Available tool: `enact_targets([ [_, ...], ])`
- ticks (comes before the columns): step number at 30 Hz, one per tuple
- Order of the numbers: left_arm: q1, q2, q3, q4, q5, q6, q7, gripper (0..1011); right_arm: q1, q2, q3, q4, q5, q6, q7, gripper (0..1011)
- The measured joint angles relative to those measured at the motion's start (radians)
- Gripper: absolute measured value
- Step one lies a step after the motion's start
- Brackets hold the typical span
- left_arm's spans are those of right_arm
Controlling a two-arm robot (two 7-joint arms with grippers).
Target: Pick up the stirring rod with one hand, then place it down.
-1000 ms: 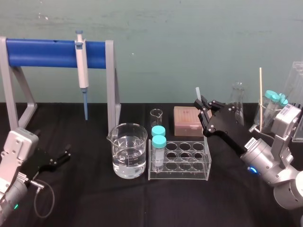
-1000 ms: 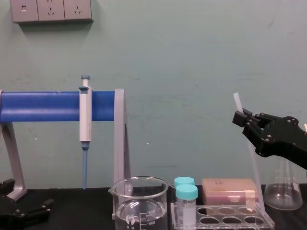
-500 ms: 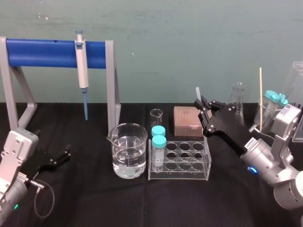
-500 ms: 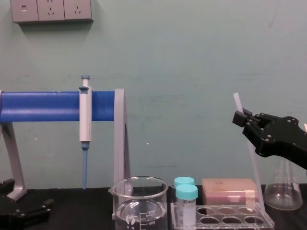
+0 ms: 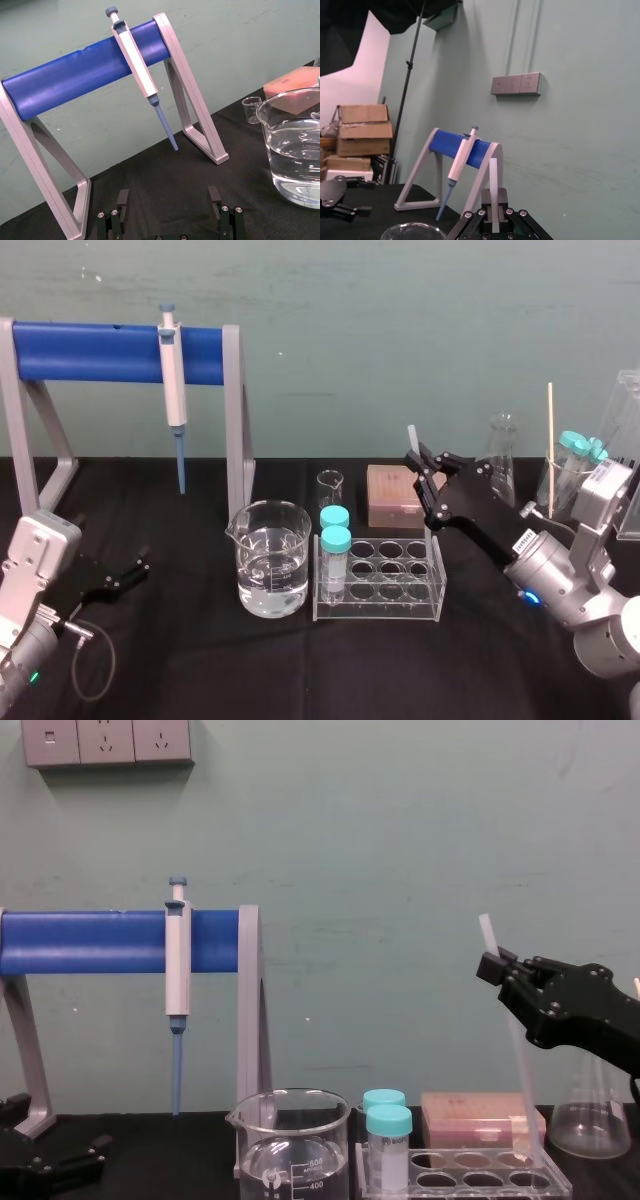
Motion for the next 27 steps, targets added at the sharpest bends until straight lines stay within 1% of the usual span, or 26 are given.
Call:
enact_targets([
  [9,0.0,0.0,0.0,0.0,0.0,0.0,0.0,1000,0.038,-0.024,-0.002,0.079,0.053,-0.006,0.065,66],
  [16,0.0,0.0,0.0,0.0,0.0,0.0,0.0,1000,0.06,-0.043,0.004,0.142,0.096,0.015,0.104,66],
  [22,0.0,0.0,0.0,0.0,0.0,0.0,0.0,1000,0.071,-0.053,0.007,0.178,0.112,0.029,0.12,66],
  [27,0.0,0.0,0.0,0.0,0.0,0.0,0.0,1000,0.079,-0.059,0.007,0.206,0.115,0.044,0.122,66],
])
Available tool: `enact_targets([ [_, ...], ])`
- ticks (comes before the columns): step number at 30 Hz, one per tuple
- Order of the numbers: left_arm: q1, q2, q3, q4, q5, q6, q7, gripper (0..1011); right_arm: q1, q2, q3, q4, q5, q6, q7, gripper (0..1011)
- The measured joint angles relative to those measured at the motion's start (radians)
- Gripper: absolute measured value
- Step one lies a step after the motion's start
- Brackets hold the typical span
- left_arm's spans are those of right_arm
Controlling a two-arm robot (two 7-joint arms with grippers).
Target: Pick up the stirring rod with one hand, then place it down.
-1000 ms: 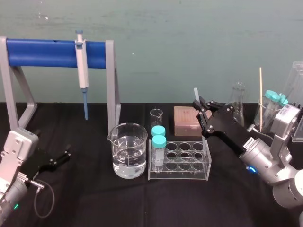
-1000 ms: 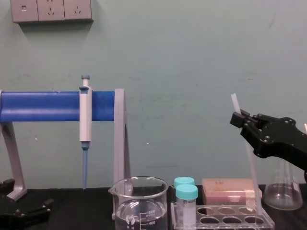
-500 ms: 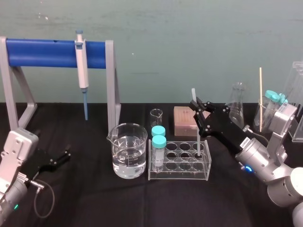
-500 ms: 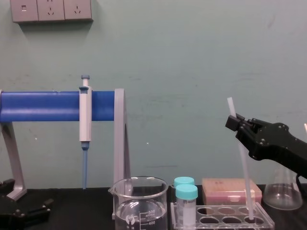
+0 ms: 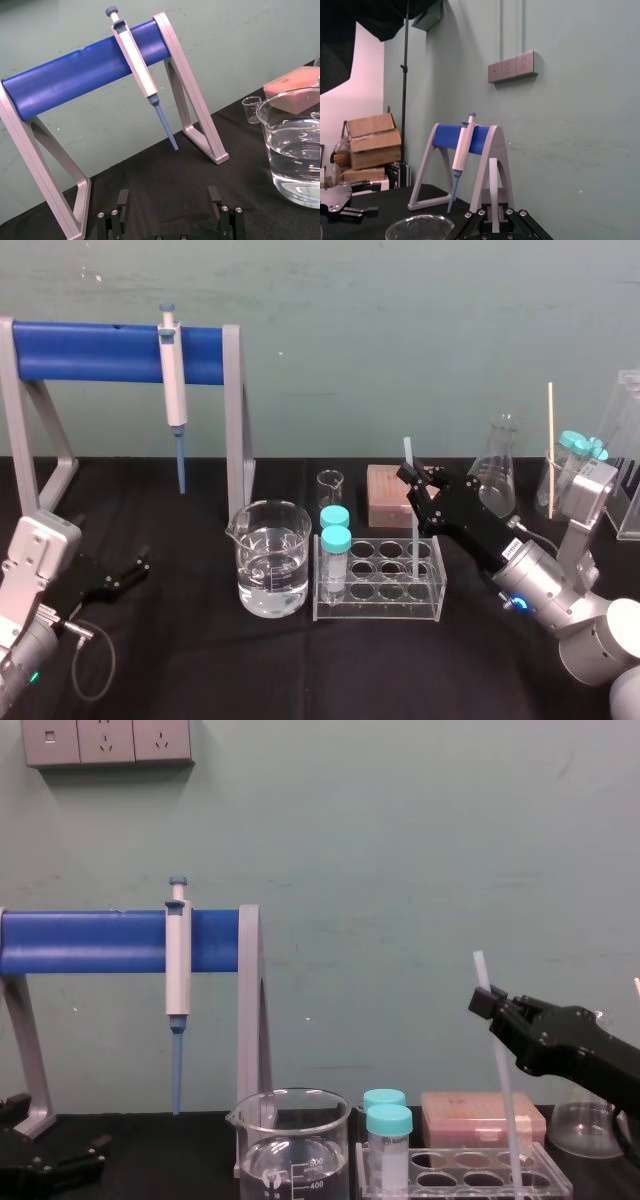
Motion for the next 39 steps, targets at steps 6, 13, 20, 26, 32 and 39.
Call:
enact_targets([
  [6,0.0,0.0,0.0,0.0,0.0,0.0,0.0,1000,0.003,-0.001,-0.003,0.017,-0.011,0.017,-0.009,66],
  [13,0.0,0.0,0.0,0.0,0.0,0.0,0.0,1000,0.005,-0.001,-0.01,0.034,-0.035,0.042,-0.034,66],
  [20,0.0,0.0,0.0,0.0,0.0,0.0,0.0,1000,0.003,0.001,-0.013,0.034,-0.053,0.057,-0.054,66],
  [26,0.0,0.0,0.0,0.0,0.0,0.0,0.0,1000,0.002,0.001,-0.013,0.034,-0.052,0.056,-0.053,66],
  [32,0.0,0.0,0.0,0.0,0.0,0.0,0.0,1000,0.002,0.001,-0.013,0.033,-0.05,0.054,-0.052,66],
  [39,0.0,0.0,0.0,0.0,0.0,0.0,0.0,1000,0.002,0.001,-0.012,0.033,-0.048,0.053,-0.051,121],
])
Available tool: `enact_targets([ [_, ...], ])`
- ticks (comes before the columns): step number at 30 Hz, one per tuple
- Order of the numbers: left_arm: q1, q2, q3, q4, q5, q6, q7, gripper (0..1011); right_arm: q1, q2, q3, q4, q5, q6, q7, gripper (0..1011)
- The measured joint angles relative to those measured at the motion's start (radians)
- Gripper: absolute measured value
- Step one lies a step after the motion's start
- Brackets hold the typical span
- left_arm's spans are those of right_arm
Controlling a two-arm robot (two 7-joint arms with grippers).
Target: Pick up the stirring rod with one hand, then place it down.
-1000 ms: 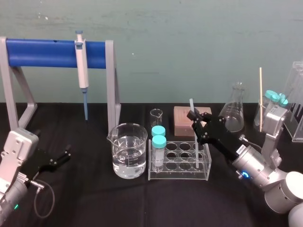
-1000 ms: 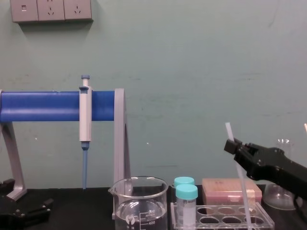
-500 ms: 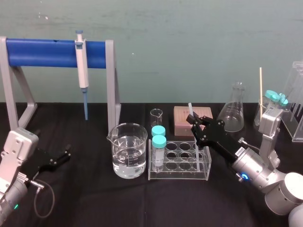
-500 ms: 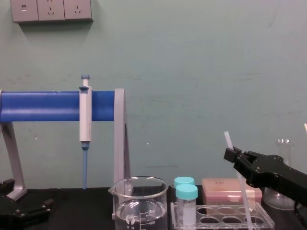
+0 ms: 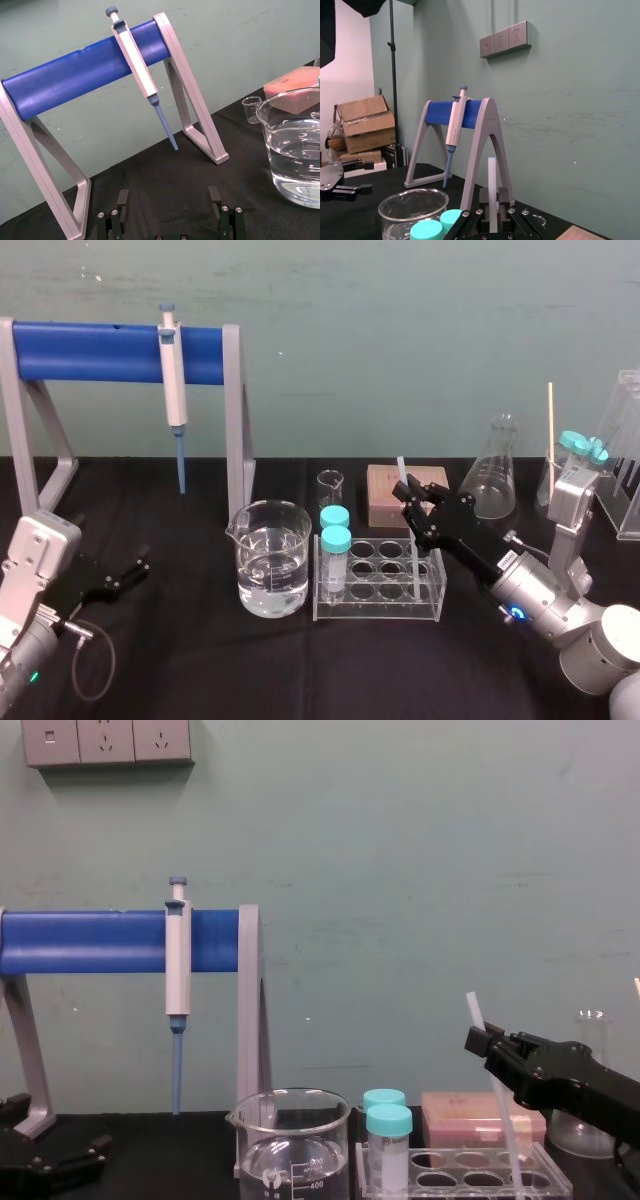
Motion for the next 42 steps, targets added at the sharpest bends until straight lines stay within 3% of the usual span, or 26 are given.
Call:
enact_targets([
  [8,0.0,0.0,0.0,0.0,0.0,0.0,0.0,1000,0.0,0.0,0.0,0.0,0.001,-0.001,0.001,341],
  [12,0.0,0.0,0.0,0.0,0.0,0.0,0.0,1000,0.0,0.0,0.0,0.0,0.001,-0.001,0.001,510],
  [14,0.0,0.0,0.0,0.0,0.0,0.0,0.0,1000,0.0,0.0,0.0,0.0,0.001,-0.001,0.001,542],
  [15,0.0,0.0,0.0,0.0,0.0,0.0,0.0,1000,0.0,0.0,0.0,0.0,0.001,-0.002,0.002,612],
  [19,0.0,0.0,0.0,0.0,0.0,0.0,0.0,1000,0.0,0.0,0.0,0.0,0.001,-0.002,0.002,687],
  [27,0.0,0.0,0.0,0.0,0.0,0.0,0.0,1000,0.0,0.0,0.0,0.0,0.001,-0.002,0.002,944],
  [31,0.0,0.0,0.0,0.0,0.0,0.0,0.0,1000,0.0,0.0,0.0,0.0,0.001,-0.002,0.002,1000],
  [37,0.0,0.0,0.0,0.0,0.0,0.0,0.0,1000,0.0,0.0,0.0,0.0,0.001,-0.002,0.002,1000],
  [42,0.0,0.0,0.0,0.0,0.0,0.0,0.0,1000,-0.03,0.008,0.008,-0.068,-0.042,-0.007,-0.088,1000],
])
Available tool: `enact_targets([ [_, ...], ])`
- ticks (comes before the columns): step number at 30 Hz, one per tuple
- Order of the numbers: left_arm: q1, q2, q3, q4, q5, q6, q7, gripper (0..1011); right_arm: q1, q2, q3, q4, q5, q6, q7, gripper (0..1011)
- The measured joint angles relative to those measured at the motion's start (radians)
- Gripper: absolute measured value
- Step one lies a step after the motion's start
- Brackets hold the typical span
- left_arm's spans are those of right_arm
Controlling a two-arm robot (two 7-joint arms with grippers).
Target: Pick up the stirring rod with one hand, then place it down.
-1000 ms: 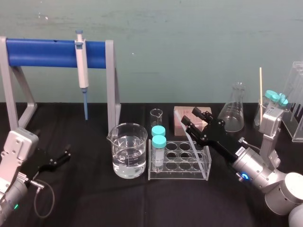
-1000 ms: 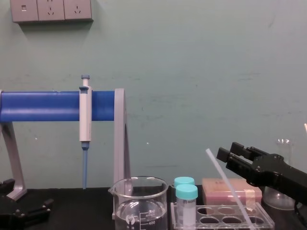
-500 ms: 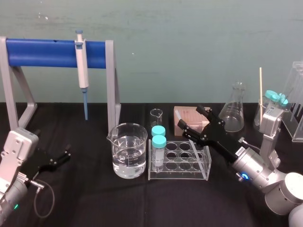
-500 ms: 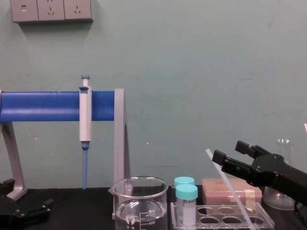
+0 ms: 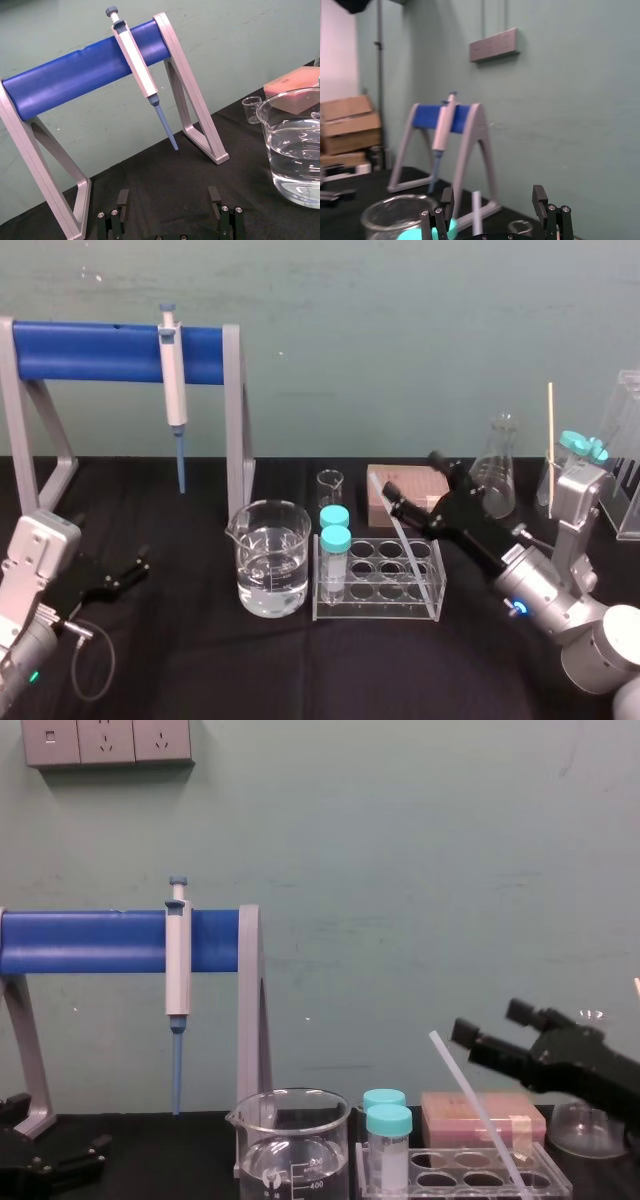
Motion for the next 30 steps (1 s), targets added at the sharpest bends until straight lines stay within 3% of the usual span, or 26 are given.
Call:
enact_targets([
  [2,0.0,0.0,0.0,0.0,0.0,0.0,0.0,1000,-0.034,0.005,0.02,-0.066,-0.036,0.001,-0.093,1000],
  [3,0.0,0.0,0.0,0.0,0.0,0.0,0.0,1000,-0.034,0.005,0.02,-0.066,-0.036,0.001,-0.093,1000],
  [6,0.0,0.0,0.0,0.0,0.0,0.0,0.0,1000,-0.074,0.008,0.049,-0.137,-0.072,0.02,-0.196,1000],
  [10,0.0,0.0,0.0,0.0,0.0,0.0,0.0,1000,-0.109,0.013,0.072,-0.197,-0.104,0.057,-0.282,1000],
  [13,0.0,0.0,0.0,0.0,0.0,0.0,0.0,1000,-0.15,0.015,0.104,-0.262,-0.121,0.148,-0.374,1000],
  [19,0.0,0.0,0.0,0.0,0.0,0.0,0.0,1000,-0.198,0.006,0.151,-0.322,-0.121,0.314,-0.492,1000],
  [22,0.0,0.0,0.0,0.0,0.0,0.0,0.0,1000,-0.211,0.002,0.167,-0.332,-0.12,0.385,-0.527,1000],
  [25,0.0,0.0,0.0,0.0,0.0,0.0,0.0,1000,-0.218,-0.004,0.178,-0.336,-0.118,0.42,-0.535,1000],
  [30,0.0,0.0,0.0,0.0,0.0,0.0,0.0,1000,-0.219,-0.005,0.18,-0.336,-0.117,0.426,-0.536,1000],
])
